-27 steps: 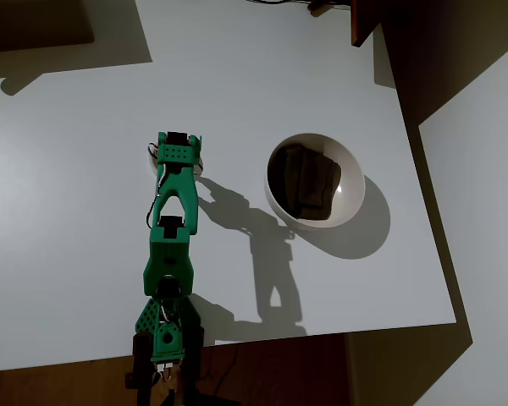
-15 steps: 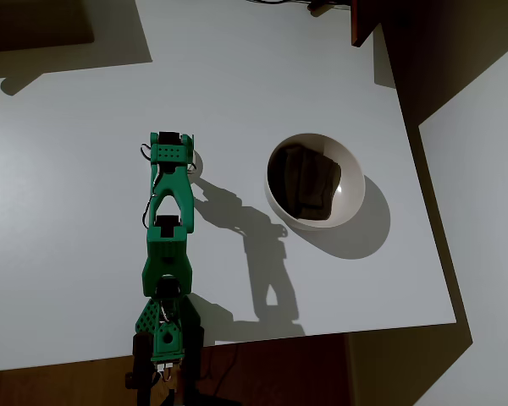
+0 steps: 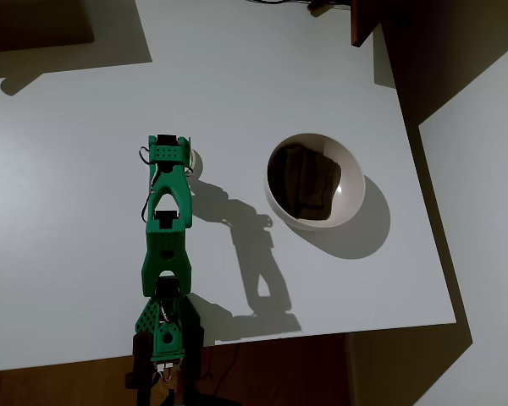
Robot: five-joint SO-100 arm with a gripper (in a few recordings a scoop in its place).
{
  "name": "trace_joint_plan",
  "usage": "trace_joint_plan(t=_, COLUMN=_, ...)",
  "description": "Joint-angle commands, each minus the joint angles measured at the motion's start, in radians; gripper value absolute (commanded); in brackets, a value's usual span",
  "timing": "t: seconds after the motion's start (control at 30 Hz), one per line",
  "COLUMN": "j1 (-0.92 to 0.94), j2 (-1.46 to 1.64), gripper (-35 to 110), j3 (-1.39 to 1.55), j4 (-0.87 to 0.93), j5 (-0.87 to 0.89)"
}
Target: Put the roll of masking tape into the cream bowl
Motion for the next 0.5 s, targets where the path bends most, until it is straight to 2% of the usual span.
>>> trace_joint_plan(t=0.0, j1=-0.003, j2=0.017, gripper=14, j3=-0.063, j4=-0.005, j5=0.025)
trace_joint_plan(t=0.07, j1=-0.012, j2=0.006, gripper=9, j3=-0.063, j4=-0.011, j5=0.025)
trace_joint_plan(t=0.17, j1=-0.023, j2=-0.008, gripper=-8, j3=-0.063, j4=-0.02, j5=0.029)
trace_joint_plan(t=0.47, j1=-0.041, j2=-0.023, gripper=-8, j3=-0.063, j4=-0.043, j5=0.044)
